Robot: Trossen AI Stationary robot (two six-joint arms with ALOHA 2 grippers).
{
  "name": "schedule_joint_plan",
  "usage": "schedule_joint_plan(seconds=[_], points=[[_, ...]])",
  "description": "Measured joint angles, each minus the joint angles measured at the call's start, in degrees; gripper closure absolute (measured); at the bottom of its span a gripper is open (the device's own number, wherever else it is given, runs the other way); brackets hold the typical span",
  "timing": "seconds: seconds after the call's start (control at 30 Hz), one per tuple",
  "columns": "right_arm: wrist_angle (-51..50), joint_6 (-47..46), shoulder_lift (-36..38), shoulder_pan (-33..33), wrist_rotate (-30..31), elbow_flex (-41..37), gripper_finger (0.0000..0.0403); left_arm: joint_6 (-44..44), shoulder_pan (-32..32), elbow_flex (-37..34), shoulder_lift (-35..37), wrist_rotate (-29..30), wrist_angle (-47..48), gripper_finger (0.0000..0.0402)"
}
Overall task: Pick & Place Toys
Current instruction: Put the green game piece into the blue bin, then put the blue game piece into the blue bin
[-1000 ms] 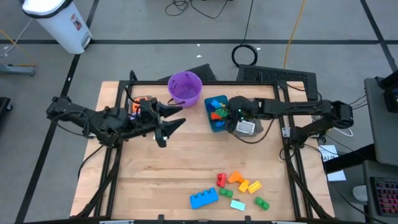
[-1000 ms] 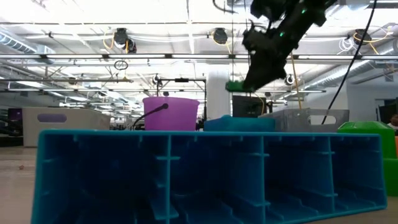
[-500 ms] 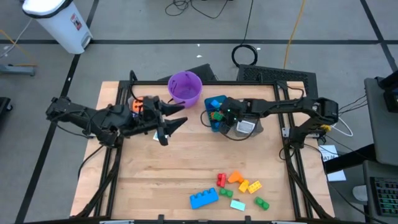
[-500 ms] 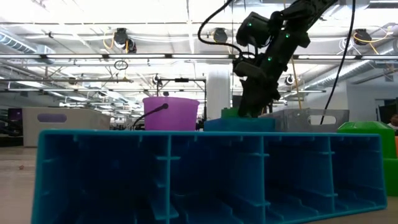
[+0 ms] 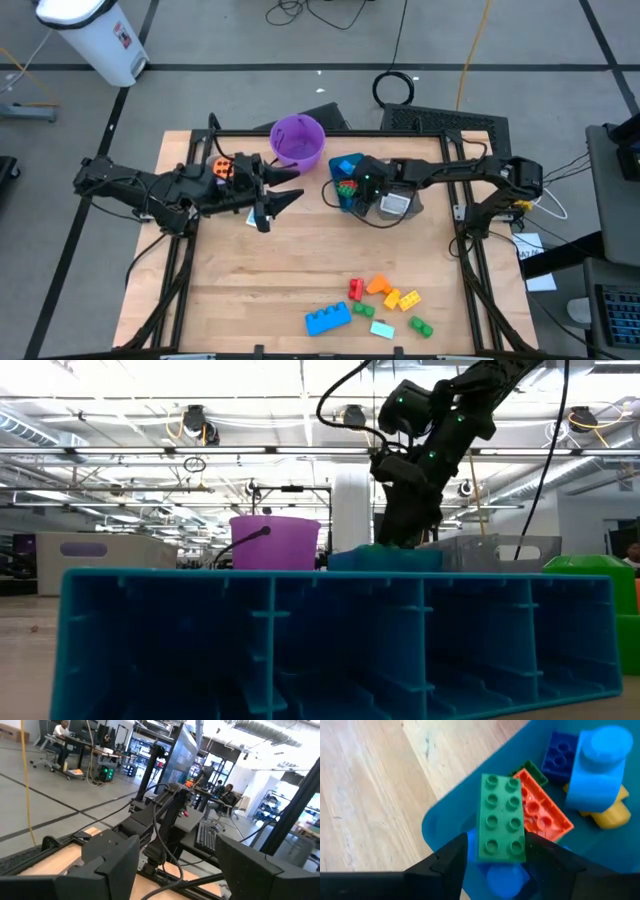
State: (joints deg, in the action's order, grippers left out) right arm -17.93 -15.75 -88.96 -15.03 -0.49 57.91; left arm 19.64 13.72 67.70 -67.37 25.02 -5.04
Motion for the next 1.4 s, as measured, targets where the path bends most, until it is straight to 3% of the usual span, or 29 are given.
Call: schedule_joint_plan(seconds=[0.37, 0.67, 0.8, 0.97, 1.23, 1.4], points=[[7.6, -4.5, 1.9, -0.8, -14.5, 3.5, 0.0180, 3.0, 0.0, 0.0, 0.0, 0.0, 2.8, 0.0135], [22.9, -23.0, 5.0, 1.5, -29.9, 3.4, 0.0184, 6.5, 0.9, 0.0, 0.0, -0.1, 4.4, 0.0135], [27.7, -25.2, 6.6, 5.5, -35.4, 3.4, 0.0189, 8.2, 2.1, 0.0, -1.1, -0.1, 4.7, 0.0135], [28.0, -21.5, 10.5, 14.2, -28.4, 3.4, 0.0196, 11.0, 4.0, 0.0, -3.8, 0.1, 3.9, 0.0135], [22.3, -8.0, 15.6, 31.4, -7.0, 3.4, 0.0200, 15.2, 7.2, 0.0, -10.9, 0.4, -3.5, 0.0135], [16.4, -2.4, 15.1, 41.2, 3.1, 3.4, 0.0200, 15.3, 9.1, 0.0, -15.0, 0.3, -11.1, 0.0135]])
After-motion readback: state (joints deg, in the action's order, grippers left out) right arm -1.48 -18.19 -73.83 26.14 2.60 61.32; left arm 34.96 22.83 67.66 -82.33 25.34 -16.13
